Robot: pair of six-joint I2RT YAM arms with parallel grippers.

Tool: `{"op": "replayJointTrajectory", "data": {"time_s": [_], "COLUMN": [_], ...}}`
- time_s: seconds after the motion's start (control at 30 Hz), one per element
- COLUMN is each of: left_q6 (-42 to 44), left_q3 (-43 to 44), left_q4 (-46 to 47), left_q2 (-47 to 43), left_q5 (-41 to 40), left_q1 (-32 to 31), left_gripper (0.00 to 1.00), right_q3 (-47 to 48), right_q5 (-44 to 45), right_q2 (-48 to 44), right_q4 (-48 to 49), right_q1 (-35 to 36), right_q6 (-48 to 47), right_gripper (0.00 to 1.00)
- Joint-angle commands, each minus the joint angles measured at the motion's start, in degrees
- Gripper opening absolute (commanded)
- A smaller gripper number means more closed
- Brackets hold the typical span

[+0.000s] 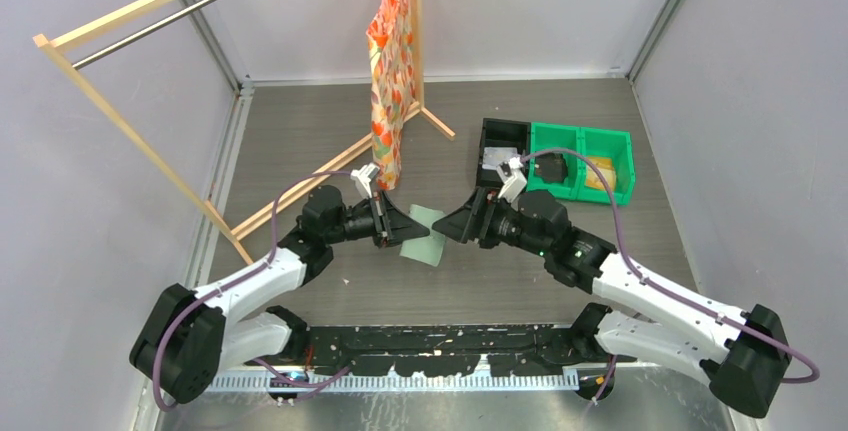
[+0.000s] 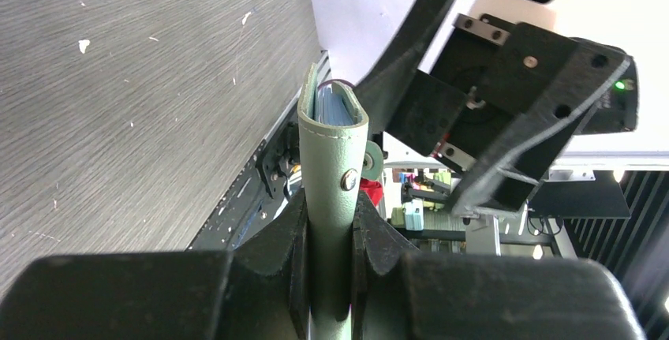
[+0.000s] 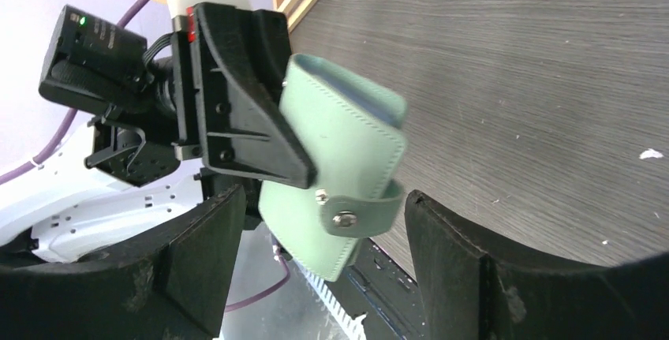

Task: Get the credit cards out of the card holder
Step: Open the card holder at the center of the board.

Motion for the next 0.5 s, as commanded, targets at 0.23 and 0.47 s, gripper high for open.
{"op": "replayJointTrajectory", "data": {"time_s": [0.23,0.47], "left_q6": [1.2,1.9], "left_q3": [2.4,3.1], "left_q4": [1.0,-0.2], "left_q2": [0.0,-0.3], "left_q5": [0.9,0.8], "left_q1": [0.2,0.2], "left_gripper": [0.01,0.01], "right_q3": [5.7,5.3], "right_q5": [10.4,13.1], "right_q2": [3.6,1.9], "right_q4": [-10.1,-14.4], "right_q1": [3.6,3.7], "right_q6": [-5.2,-5.5], "right_gripper": [0.52,0.45]}}
